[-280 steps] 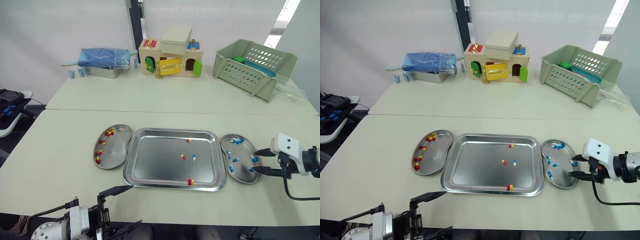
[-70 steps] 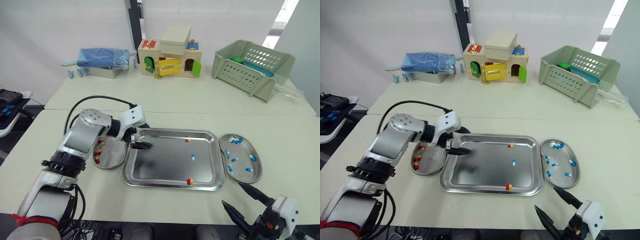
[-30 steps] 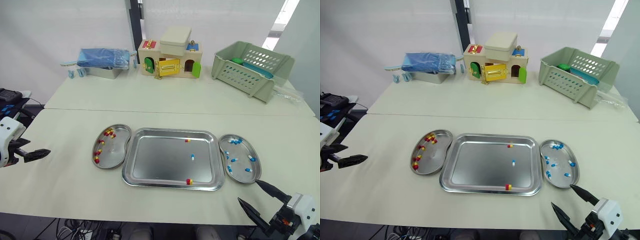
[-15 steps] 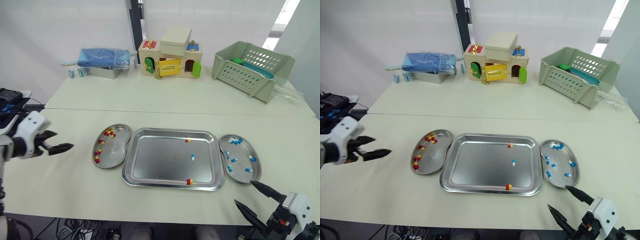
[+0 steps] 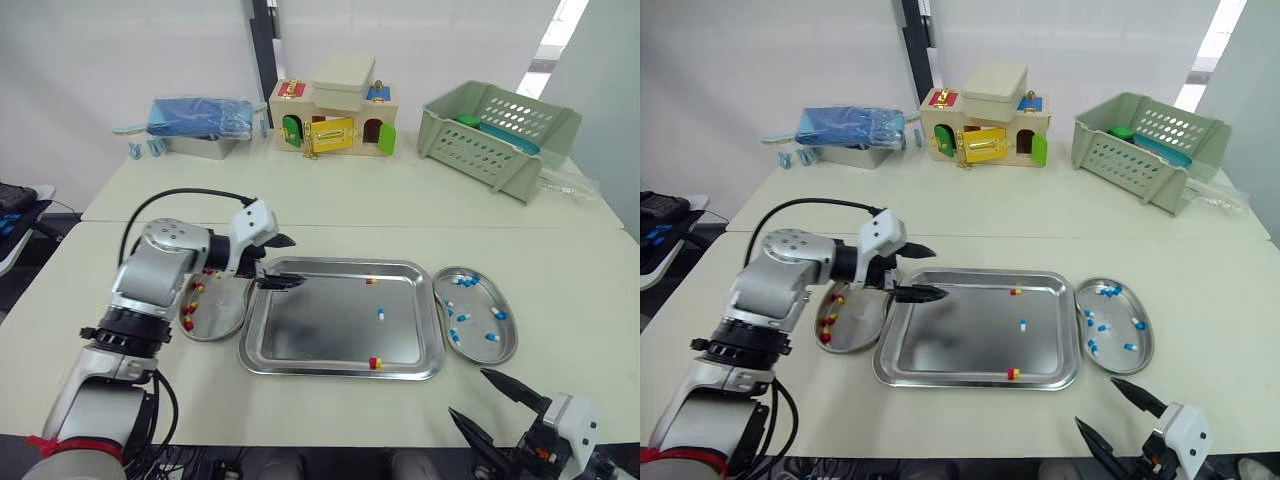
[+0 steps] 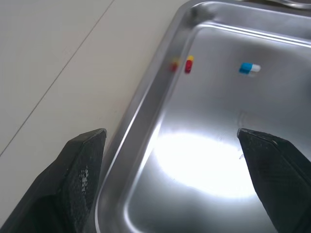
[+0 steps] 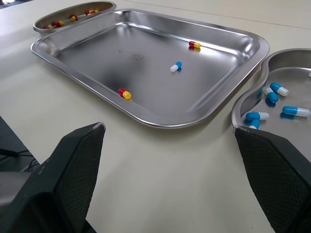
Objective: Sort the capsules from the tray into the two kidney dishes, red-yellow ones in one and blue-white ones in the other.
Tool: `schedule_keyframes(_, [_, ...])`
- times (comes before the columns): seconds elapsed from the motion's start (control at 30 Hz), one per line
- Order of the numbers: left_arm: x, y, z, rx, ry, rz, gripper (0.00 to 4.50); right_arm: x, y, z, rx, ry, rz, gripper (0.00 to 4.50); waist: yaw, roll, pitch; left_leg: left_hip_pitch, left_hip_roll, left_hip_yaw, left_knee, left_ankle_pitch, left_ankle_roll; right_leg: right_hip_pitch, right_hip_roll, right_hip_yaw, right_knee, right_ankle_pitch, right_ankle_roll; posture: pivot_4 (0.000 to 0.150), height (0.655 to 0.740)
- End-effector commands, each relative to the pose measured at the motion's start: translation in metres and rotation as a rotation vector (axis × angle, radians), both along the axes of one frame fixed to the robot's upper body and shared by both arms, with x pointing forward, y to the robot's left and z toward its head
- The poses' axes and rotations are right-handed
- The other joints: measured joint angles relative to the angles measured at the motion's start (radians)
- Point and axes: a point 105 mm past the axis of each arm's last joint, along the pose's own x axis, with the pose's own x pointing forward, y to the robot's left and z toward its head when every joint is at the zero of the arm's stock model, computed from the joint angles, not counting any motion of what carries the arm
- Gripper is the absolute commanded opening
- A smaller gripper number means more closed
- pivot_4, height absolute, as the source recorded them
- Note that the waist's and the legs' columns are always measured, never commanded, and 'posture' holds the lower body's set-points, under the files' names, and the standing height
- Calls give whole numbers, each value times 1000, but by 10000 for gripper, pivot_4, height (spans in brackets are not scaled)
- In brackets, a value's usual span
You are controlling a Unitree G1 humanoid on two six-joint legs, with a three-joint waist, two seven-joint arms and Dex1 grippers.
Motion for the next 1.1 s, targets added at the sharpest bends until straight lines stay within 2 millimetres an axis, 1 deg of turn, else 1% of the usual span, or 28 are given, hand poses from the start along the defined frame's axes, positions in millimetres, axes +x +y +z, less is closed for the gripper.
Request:
schedule_keyframes(0.03, [0,-26,3,2,-37,-80,44604,3,12,11,13,-54,12,45000,2,0,0,0,0,0,1,0,0,0,0,0,0,0,0,1500,7400])
schedule_keyframes(0.07, [2,-32,0,5,-38,-94,44604,3,14,11,16,-55,10,45000,1,0,0,0,0,0,1,0,0,0,0,0,0,0,0,1500,7400])
schedule_keyframes(0.17, [8,-42,-6,18,-48,-113,44604,4,17,10,18,-55,7,45000,0,0,0,0,-1,0,1,0,0,0,0,0,0,0,0,1500,7400])
schedule_keyframes(0.3, [11,-66,-12,12,-35,-162,44604,5,22,11,30,-64,-3,45000,3,0,0,-1,-1,0,1,0,0,0,0,0,0,0,0,1500,7400])
schedule_keyframes(0.4, [12,-76,-15,13,-25,-178,44604,5,25,11,34,-65,-8,45000,6,0,0,-1,-1,0,1,0,0,0,0,0,-1,0,0,1500,7400])
schedule_keyframes(0.5, [11,-85,-19,17,-12,-204,34415,4,28,12,37,-64,-12,45000,2,0,0,-1,-1,0,1,0,0,0,0,0,-1,0,0,1500,7400])
schedule_keyframes(0.57, [12,-87,-22,31,-18,-207,30816,4,29,12,39,-65,-17,45000,3,0,0,-1,-1,-1,1,0,0,0,0,0,0,0,0,1500,7400])
schedule_keyframes(0.6, [13,-87,-23,40,-24,-206,27182,4,30,12,40,-65,-19,45000,3,0,0,-1,-1,0,1,0,0,0,0,0,0,0,0,1500,7400])
schedule_keyframes(0.93, [22,-96,-33,57,-26,-173,27182,3,32,13,45,-59,-32,45000,6,0,0,-1,-1,0,1,0,0,0,0,0,-1,0,0,1500,7400])
schedule_keyframes(1.1, [26,-101,-35,37,22,-149,27182,4,34,15,47,-65,-30,45000,8,0,0,-1,-2,0,1,0,0,0,0,0,-1,0,0,1500,7400])
